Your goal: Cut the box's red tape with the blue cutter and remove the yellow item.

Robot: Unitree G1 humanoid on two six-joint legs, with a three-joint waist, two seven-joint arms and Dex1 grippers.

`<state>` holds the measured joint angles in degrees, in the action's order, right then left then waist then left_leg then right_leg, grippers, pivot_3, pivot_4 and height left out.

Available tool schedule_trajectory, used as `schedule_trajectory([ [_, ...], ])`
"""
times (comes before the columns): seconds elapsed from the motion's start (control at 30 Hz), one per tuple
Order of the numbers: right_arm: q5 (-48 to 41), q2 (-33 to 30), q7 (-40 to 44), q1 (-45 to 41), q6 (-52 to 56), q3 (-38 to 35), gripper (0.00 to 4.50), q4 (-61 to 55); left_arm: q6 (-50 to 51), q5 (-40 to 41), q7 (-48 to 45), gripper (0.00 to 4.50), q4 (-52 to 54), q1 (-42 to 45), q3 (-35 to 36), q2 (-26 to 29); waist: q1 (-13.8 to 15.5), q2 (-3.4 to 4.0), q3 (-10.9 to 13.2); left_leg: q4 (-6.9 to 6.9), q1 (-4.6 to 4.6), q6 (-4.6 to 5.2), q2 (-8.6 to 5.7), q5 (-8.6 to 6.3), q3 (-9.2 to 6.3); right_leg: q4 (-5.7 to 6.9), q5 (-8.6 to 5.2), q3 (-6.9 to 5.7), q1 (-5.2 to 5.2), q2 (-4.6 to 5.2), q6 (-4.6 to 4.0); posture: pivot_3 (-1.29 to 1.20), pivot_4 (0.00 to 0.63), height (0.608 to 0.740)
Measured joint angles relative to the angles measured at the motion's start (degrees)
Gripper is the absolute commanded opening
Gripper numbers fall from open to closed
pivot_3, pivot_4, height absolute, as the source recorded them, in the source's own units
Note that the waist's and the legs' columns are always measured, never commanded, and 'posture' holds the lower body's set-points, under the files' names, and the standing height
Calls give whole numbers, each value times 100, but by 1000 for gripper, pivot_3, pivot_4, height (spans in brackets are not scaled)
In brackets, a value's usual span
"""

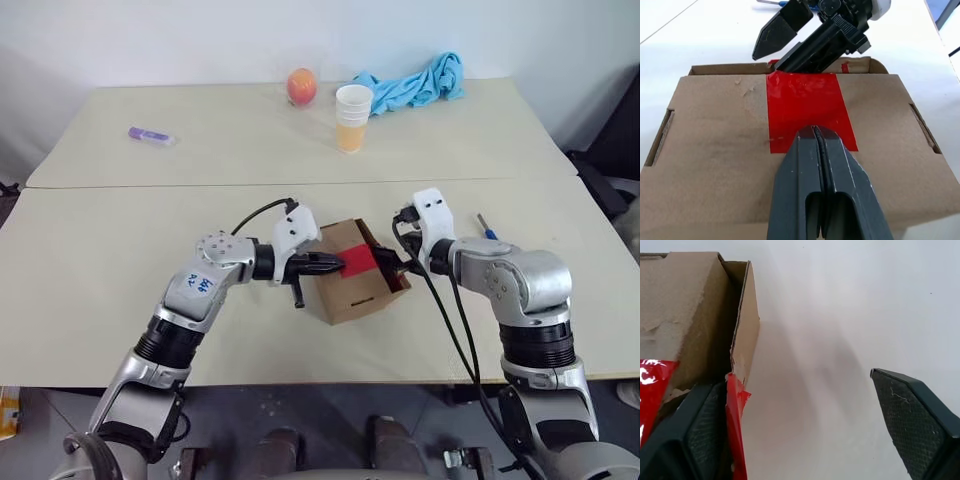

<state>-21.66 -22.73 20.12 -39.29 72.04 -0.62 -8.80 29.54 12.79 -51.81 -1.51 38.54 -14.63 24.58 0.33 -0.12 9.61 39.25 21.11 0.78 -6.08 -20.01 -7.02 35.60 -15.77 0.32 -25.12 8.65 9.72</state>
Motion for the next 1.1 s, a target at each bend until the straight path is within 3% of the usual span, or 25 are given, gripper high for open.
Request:
schedule_trajectory([
  [0.67, 157, 187, -377, -157, -236, 1, 4418, 366, 123, -174, 159, 0, -114, 189, -165, -149, -24, 1, -1, 0, -3, 0, 0, 0, -1, 1, 0, 0, 2, 0, 0, 0, 150, 740],
  [0.93, 503, -27, -592, -94, -464, -193, 4418, 739, 178, -173, 143, 0, -35, 157, -171, -77, -48, 8, -7, -5, -5, -1, 2, 0, 0, -2, 0, 0, 2, -3, 0, 0, 150, 740],
  [1.1, 674, -61, -485, 108, -823, 60, 4418, 713, 193, -173, 143, 0, -30, 157, -168, -78, -52, 14, -13, -5, -6, -1, 2, 0, 1, -2, 0, 0, 2, -3, 0, 0, 150, 740],
])
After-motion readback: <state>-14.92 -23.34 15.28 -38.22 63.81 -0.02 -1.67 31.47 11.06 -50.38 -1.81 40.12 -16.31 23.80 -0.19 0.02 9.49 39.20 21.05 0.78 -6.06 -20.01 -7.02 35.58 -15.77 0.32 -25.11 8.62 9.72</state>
